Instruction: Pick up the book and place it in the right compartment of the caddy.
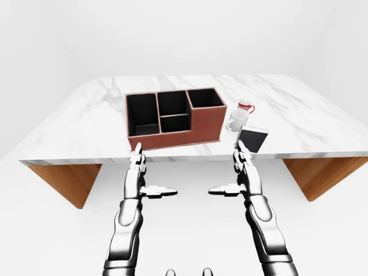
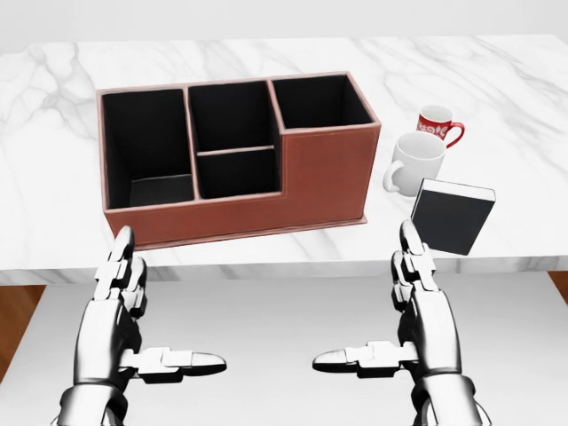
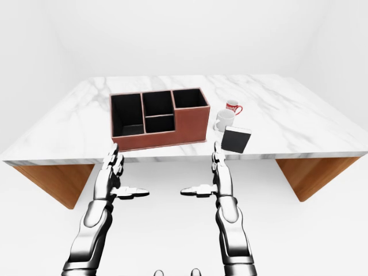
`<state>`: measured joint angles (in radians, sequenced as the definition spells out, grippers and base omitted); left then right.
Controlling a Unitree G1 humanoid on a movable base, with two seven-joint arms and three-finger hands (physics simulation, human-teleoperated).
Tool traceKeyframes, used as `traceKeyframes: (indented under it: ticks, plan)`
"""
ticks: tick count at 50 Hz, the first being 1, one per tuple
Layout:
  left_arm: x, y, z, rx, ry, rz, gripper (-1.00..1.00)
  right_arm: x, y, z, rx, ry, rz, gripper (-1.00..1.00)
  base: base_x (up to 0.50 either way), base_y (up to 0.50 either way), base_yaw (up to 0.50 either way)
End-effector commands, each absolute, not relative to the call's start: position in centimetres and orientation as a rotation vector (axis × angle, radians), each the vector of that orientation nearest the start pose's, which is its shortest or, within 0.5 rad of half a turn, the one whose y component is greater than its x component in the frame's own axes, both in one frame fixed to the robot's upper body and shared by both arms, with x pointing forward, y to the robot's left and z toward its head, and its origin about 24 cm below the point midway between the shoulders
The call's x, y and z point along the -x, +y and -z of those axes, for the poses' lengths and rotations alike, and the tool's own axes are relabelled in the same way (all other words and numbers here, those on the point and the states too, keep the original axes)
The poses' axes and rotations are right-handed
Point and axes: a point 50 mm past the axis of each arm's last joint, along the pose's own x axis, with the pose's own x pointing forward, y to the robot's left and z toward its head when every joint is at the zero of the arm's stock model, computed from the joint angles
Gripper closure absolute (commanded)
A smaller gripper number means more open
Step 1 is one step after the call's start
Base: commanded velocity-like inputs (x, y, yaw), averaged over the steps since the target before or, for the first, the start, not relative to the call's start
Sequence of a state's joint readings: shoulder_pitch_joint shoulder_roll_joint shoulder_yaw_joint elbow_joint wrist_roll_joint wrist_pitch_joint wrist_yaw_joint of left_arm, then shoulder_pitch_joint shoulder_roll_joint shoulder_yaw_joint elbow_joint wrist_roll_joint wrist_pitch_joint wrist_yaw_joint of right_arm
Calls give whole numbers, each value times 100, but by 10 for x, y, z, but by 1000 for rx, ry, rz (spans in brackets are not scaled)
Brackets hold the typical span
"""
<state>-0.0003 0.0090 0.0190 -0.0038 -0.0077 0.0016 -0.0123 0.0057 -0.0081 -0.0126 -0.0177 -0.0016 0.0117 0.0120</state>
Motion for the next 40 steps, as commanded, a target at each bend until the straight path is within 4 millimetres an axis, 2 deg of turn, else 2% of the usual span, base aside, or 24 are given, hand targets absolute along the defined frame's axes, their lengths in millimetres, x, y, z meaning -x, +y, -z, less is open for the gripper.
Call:
traceKeyframes:
  ticks: [1, 5, 9, 11, 13, 15, 18, 19, 24, 29, 32, 40]
  plan:
    - [-253, 165, -45, -8, -11, -21, -100, -251, -161, -45, 37, 3, 10, -100, 0, 0, 0]
    - [-253, 166, -47, -9, -12, -23, -100, -250, -160, -46, 46, 3, 12, -100, 0, 0, 0]
    - [-251, 174, -58, -3, -31, -45, -100, -245, -163, -63, 37, -40, 26, -100, 0, 0, 0]
    - [-249, 179, -64, 0, -46, -58, -100, -240, -167, -77, 46, -100, 46, -100, 0, 0, 0]
    - [-247, 189, -75, -3, -92, -95, -100, -232, -177, -100, 36, -198, 74, -100, 0, 0, 0]
    - [-245, 194, -86, 9, -137, -110, -100, -228, -184, -109, 32, -238, 100, -100, 0, 0, 0]
    - [-239, 206, -108, 23, -235, -146, -100, -218, -197, -127, 12, -321, 132, -100, 0, 0, 0]
    - [-232, 211, -118, 11, -278, -154, -100, -211, -202, -139, 24, -375, 157, -100, 0, 0, 0]
    - [-216, 229, -146, 54, -416, -241, -100, -187, -207, -176, 52, -549, 182, -100, 0, 0, 0]
    - [-208, 247, -155, 107, -467, -337, -100, -178, -207, -188, 81, -610, 195, -100, 0, 0, 0]
    - [-210, 246, -150, 109, -443, -338, -100, -176, -208, -190, 87, -621, 205, -100, 0, 0, 0]
    - [-209, 247, -153, 107, -455, -347, -100, -180, -208, -187, 88, -603, 209, -100, 0, 0, 0]
